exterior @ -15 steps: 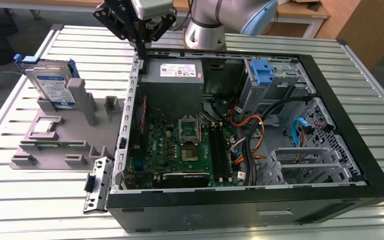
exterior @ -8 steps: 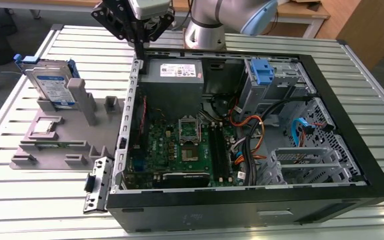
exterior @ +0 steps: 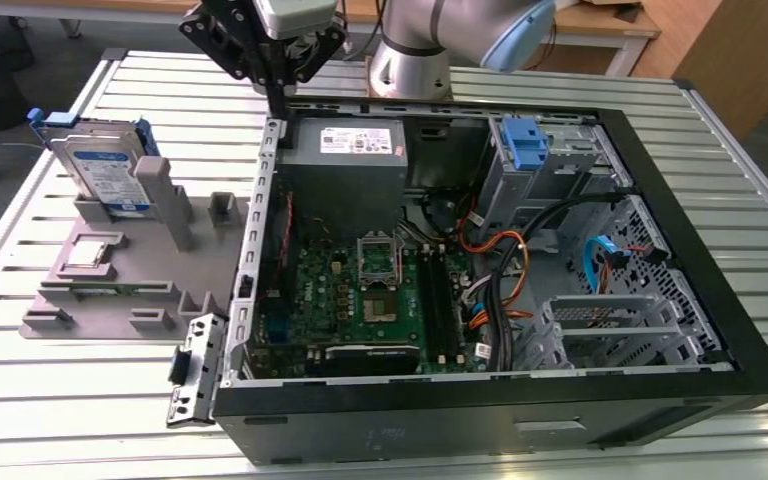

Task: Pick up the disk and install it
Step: 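Reach for the disk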

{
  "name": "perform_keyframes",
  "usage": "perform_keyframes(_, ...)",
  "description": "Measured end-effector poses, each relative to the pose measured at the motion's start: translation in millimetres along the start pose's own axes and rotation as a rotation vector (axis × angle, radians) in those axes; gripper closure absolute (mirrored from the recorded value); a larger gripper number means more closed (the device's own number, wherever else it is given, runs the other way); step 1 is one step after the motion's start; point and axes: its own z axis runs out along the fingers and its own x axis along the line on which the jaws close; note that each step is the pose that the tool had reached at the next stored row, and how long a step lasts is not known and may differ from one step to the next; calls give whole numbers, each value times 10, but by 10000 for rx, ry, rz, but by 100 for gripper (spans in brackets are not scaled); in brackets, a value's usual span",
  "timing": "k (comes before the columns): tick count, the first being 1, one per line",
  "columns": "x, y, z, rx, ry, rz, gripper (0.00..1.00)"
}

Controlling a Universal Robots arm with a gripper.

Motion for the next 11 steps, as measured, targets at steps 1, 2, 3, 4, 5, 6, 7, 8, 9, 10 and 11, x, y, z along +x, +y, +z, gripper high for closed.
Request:
perform_keyframes(1,3,0,0,0,1,0,90)
perform_keyframes(2,5,0,0,0,1,0,90)
perform_keyframes(3,7,0,0,0,1,0,90)
perform_keyframes(4,9,-1,-1,1,1,0,90)
perform_keyframes(5,12,-1,-1,0,1,0,90)
perform_keyframes(6,13,-1,-1,0,1,0,90)
perform_keyframes(7,15,-1,-1,0,1,0,90)
perform_keyframes(8,17,-1,-1,0,1,0,90)
perform_keyframes(9,19,-1,-1,0,1,0,90)
perform_keyframes(10,21,-2,-1,0,1,0,90)
perform_keyframes(11,23,-2,-1,0,1,0,90)
